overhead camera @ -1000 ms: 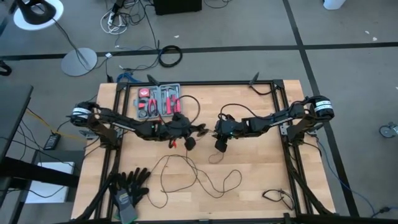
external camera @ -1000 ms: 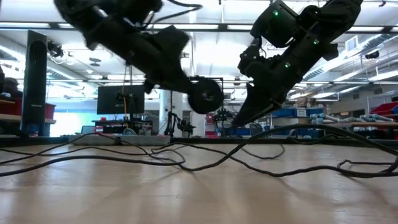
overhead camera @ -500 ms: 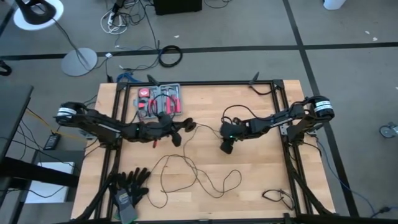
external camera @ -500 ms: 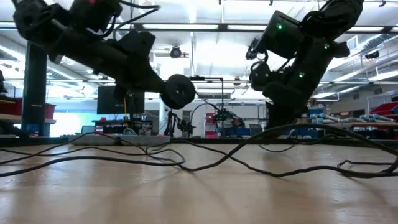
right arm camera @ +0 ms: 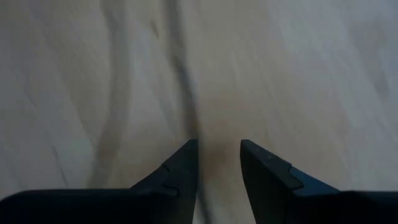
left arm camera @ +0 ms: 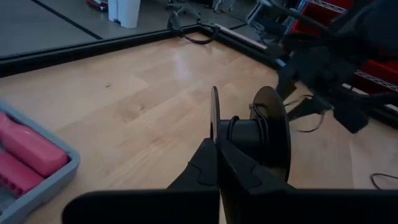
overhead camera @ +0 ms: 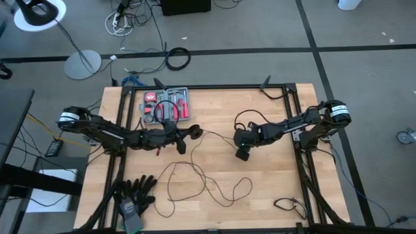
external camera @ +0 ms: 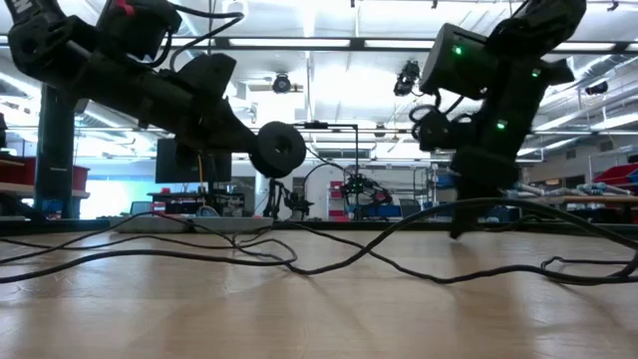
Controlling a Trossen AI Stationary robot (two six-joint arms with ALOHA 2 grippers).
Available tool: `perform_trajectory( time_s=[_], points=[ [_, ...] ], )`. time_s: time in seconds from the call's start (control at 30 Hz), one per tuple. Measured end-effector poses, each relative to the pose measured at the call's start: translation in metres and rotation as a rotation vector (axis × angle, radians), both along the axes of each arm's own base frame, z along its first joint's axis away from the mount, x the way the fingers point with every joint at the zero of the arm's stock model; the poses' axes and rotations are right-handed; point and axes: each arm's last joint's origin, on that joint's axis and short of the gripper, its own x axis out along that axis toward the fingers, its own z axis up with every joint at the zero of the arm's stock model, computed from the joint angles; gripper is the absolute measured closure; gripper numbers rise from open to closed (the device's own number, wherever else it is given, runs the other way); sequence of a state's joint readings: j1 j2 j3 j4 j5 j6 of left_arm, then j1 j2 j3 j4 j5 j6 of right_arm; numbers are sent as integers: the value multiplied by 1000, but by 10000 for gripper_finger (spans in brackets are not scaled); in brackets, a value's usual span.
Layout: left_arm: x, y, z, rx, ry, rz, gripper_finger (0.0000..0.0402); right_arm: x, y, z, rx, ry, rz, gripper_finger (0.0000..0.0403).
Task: Coil cords
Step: Coil the black wire onto the spool
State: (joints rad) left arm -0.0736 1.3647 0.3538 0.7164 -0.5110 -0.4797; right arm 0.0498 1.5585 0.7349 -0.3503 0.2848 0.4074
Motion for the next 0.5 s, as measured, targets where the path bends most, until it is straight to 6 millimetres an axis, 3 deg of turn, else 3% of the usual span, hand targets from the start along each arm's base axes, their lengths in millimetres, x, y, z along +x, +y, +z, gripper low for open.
perform_trajectory(
  time_s=[0.23,0.5],
  points=[
    [1,0,4,-2,-46,0,402,27,2,17,-30,-308,71,287],
    [0,1,1,29,4,18,402,26,2,23,1,-351,29,289]
  ],
)
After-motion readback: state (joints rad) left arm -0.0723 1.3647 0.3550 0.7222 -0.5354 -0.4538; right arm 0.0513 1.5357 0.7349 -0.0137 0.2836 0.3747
